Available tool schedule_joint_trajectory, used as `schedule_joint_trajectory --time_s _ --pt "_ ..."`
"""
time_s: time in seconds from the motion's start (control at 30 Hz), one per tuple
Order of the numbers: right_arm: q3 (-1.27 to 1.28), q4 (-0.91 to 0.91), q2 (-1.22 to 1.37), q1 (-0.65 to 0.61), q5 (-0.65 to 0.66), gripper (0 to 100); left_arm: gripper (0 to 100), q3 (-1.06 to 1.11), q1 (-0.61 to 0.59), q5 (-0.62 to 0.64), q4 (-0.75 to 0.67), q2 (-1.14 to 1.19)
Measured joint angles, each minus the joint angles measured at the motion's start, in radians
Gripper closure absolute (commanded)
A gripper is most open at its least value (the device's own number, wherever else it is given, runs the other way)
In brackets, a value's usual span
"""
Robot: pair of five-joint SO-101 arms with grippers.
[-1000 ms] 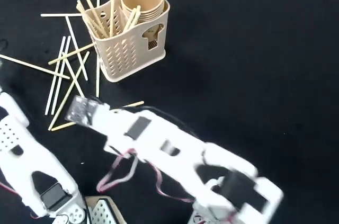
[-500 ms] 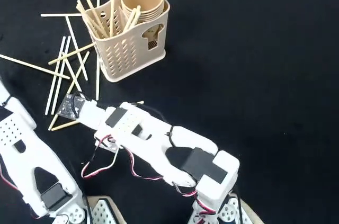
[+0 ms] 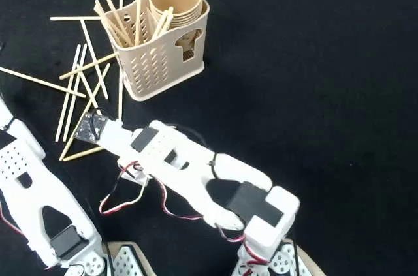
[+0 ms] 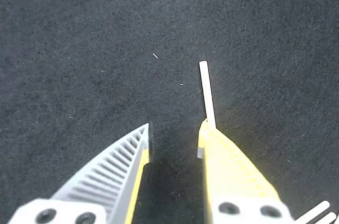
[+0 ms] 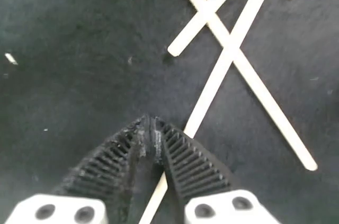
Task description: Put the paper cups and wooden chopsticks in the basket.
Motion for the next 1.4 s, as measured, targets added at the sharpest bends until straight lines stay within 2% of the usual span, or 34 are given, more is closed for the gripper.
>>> schedule_joint_trajectory --time_s 0.2,0.37,0.63,0.8,0.87,1.13,1.4 --pt "0.000 0.052 -0.118 0.021 0.043 97.2 84 0.000 0.003 0.040 -0.060 0.000" --pt "-0.005 0.052 -0.117 0.081 0.043 86.7 84 0.109 0.025 0.044 -0.147 0.000" --pt "-0.048 0.015 0.086 0.083 0.012 87.0 84 0.316 0.066 0.083 -0.322 0.000" --pt "-0.172 0.077 0.190 0.087 0.009 99.0 85 0.367 0.064 0.098 -0.356 0.000" --pt "-0.216 0.110 0.216 0.089 0.009 97.8 85 0.396 0.064 0.098 -0.376 -0.003" --pt "-0.239 0.157 0.219 0.086 0.009 98.7 97 0.482 0.066 0.098 -0.425 -0.015" --pt "-0.189 0.160 0.103 0.084 0.009 98.7 97 0.465 0.071 0.098 -0.416 -0.021"
